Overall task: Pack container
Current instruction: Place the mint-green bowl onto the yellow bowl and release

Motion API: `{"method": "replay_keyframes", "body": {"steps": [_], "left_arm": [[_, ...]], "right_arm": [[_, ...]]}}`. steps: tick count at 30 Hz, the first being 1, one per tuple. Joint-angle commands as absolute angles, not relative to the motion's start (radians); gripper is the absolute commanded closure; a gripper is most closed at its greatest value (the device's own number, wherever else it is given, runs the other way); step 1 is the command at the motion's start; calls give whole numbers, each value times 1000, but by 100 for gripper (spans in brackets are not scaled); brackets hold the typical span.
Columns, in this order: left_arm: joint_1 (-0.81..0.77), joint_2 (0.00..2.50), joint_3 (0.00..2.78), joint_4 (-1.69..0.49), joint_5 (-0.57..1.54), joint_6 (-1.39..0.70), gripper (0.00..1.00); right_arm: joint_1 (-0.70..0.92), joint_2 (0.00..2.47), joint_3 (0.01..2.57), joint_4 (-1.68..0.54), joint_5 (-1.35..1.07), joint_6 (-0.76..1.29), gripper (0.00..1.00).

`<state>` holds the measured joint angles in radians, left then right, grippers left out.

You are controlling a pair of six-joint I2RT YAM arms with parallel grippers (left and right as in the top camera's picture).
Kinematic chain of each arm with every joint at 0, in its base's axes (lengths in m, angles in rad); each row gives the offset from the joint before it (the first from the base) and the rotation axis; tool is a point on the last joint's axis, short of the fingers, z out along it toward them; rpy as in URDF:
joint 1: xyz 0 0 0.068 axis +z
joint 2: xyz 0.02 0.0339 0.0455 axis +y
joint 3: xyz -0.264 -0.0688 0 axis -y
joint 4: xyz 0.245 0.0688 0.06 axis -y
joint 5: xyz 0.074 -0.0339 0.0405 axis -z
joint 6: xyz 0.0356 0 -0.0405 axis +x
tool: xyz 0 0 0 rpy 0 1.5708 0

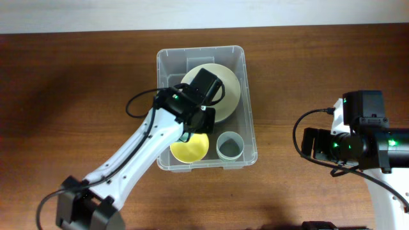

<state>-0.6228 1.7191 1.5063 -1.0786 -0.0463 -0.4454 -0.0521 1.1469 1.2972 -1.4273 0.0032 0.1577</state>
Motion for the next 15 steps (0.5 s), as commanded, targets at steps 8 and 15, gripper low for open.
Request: {"method": "replay_keyframes", "body": {"steps": [8, 15], "left_arm": [[-626, 1756, 1518, -1130, 49, -433, 73], [-623, 1756, 1519, -1131, 45, -432, 63]], "right_arm": [[-46, 1148, 1296, -1424, 12, 162, 0], [-46, 1148, 1296, -1424, 12, 162, 0]]}}
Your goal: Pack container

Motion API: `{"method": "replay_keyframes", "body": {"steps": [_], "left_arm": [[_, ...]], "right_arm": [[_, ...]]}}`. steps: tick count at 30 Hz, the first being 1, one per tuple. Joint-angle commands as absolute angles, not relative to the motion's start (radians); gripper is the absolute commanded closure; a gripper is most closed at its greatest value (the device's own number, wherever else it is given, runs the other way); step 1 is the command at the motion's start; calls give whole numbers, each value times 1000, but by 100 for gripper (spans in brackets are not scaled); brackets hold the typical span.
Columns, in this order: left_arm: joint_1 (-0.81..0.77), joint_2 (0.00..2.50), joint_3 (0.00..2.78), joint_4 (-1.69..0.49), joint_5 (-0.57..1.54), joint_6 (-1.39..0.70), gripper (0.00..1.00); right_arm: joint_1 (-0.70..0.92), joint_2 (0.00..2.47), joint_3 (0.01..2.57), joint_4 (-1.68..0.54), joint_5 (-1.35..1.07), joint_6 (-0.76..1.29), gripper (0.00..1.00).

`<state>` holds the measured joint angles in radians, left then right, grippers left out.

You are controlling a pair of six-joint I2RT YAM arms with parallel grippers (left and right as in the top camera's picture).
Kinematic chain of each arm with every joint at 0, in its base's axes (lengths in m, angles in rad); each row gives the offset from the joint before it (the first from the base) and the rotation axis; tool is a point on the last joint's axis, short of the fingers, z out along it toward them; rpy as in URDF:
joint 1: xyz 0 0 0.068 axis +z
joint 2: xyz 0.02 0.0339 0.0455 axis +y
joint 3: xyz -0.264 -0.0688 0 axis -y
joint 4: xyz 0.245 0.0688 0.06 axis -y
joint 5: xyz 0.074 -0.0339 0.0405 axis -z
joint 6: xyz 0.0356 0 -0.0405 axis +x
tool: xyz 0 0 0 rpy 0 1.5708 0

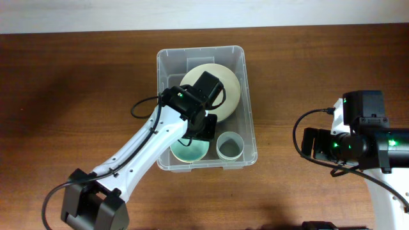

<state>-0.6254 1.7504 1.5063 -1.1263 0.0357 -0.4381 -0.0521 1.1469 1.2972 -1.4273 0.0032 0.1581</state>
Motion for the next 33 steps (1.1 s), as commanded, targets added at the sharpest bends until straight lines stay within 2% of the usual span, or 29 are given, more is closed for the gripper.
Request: {"method": "replay_keyframes", "body": {"steps": [1, 7, 10, 13, 17, 19, 22, 27, 33], "left_arm": [[-618, 1755, 1522, -1135, 38, -432, 64], [-533, 1700, 1573, -1174, -86, -432, 63], [-436, 1637, 1607, -1168, -183, -426, 58], [-313, 1588, 1626, -1131, -181, -366, 54], [-126, 1562, 1626, -1077, -177, -342, 43], [-43, 1566, 1626, -1060, -171, -342, 32], [48, 1577, 1626, -1055, -173, -343, 1], [131, 1583, 1626, -1059, -172, -343, 1], [141, 1582, 1626, -1052, -181, -341, 1]], "right_arm": [[-46, 1148, 1296, -1424, 12, 162, 0], [-46, 1148, 1296, -1385, 7, 163, 2], [-46, 1157, 1297, -1291, -62, 162, 4], [-46, 1181, 1297, -1186, -81, 162, 5], [-46, 1257, 1297, -1035, -78, 144, 5], [-46, 1310, 1297, -957, -78, 119, 0], [-46, 1388, 1297, -841, -76, 116, 1], [-47, 1477, 1297, -708, -56, 116, 1], [-46, 1485, 1297, -686, -56, 29, 1]]}}
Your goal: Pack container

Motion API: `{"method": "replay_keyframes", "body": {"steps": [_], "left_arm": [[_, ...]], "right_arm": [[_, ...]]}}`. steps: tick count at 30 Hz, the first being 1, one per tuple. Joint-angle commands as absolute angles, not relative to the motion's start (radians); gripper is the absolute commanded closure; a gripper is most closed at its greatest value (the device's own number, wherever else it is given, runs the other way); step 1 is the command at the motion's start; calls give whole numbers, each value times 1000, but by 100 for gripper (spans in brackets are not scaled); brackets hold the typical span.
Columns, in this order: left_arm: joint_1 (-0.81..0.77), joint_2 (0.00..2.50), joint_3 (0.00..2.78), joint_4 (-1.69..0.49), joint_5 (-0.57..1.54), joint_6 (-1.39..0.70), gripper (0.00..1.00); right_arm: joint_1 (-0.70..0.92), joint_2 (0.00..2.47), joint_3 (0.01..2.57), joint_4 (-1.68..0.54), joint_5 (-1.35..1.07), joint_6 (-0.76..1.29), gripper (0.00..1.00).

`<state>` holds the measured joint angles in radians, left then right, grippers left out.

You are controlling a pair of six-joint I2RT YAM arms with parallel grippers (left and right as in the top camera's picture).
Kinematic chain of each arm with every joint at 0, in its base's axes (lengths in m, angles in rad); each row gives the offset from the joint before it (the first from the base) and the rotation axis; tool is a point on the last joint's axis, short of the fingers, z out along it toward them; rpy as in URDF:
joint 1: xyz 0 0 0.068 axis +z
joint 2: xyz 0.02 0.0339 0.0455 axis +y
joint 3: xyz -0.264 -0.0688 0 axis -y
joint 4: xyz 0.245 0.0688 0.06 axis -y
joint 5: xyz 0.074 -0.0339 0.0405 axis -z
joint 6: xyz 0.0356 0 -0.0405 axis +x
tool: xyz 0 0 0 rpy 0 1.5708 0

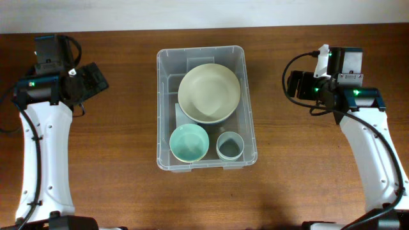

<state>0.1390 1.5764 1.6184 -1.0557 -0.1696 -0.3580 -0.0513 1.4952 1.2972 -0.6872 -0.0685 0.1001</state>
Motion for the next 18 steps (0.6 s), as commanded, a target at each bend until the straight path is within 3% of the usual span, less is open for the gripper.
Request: {"method": "replay_keyframes", "body": {"steps": [1, 11, 18], "left_arm": [[141, 1581, 1626, -1063, -181, -341, 1], [141, 1496, 1618, -1132, -180, -266, 1], [141, 1291, 1480, -1090, -138, -226, 1]], "right_arm": [[-46, 1480, 1297, -698, -56, 12, 1], [-46, 1321, 1267, -754, -2, 68, 1], [-46, 1102, 1054, -701, 42, 144, 1]]}}
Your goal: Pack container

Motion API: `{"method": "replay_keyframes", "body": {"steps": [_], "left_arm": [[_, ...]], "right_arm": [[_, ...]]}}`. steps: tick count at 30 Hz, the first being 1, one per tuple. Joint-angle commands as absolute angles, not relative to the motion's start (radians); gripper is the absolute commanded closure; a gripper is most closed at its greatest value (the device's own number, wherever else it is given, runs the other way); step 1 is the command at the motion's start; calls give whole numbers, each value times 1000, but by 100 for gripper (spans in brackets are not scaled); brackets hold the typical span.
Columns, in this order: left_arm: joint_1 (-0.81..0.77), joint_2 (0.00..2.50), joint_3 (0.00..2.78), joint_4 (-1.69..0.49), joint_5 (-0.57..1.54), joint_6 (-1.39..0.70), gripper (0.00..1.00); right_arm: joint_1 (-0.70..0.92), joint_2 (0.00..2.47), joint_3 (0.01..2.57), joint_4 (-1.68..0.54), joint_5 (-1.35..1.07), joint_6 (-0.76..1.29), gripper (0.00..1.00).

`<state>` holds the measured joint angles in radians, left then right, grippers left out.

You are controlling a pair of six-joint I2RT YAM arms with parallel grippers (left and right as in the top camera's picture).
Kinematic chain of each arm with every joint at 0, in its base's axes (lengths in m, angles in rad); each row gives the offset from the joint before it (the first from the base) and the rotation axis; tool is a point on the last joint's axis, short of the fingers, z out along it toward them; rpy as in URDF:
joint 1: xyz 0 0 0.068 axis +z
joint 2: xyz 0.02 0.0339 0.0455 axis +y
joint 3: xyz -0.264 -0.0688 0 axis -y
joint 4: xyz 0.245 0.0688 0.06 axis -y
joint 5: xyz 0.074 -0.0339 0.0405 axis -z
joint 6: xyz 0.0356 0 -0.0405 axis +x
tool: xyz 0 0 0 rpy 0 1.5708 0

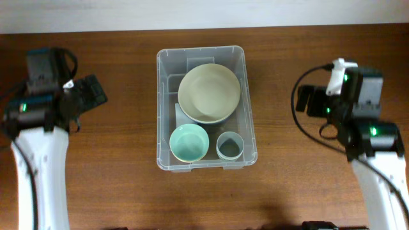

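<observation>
A clear plastic container (200,50) stands in the middle of the table. Inside it, a wide cream bowl (209,92) lies at the back, leaning over a white flat piece. A teal bowl (189,142) sits at the front left and a grey-blue cup (230,146) at the front right. My left gripper (97,91) is far off to the left of the container, over bare table. My right gripper (308,101) is off to the right. Both point toward the container, and nothing shows between their fingers. The overhead view does not reveal how the jaws stand.
Brown wooden table (128,179) all around the container. A pale wall strip runs along the back edge. The left arm's white link runs down the left edge of the view, the right arm's down the right edge.
Both arms have shifted a little toward the front of the table, the right one also further right. The container and its contents have not moved.
My left gripper was inside the container's front left corner on a bowl showing its yellow outside, the right arm low at the right. Then the bowl lay there teal side up under the gripper. Later both arms were drawn back to the table's sides, where they remain.
</observation>
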<state>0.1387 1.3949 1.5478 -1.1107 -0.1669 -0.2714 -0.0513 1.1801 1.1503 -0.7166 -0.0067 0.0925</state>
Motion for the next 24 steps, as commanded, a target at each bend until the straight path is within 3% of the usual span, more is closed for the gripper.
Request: {"method": "replay_keyframes", "body": {"steps": [1, 8, 14, 24], "left_arm": [[141, 1246, 1432, -1064, -121, -225, 1], [140, 877, 1010, -827, -60, -220, 1], [141, 568, 767, -789, -48, -196, 1], [141, 477, 719, -875, -48, -196, 1]], "right_arm": [[-46, 1061, 1007, -685, 42, 144, 1], [-46, 742, 710, -633, 108, 181, 1], [-46, 546, 566, -672, 125, 200, 1], [-46, 546, 545, -703, 125, 200, 1]]}}
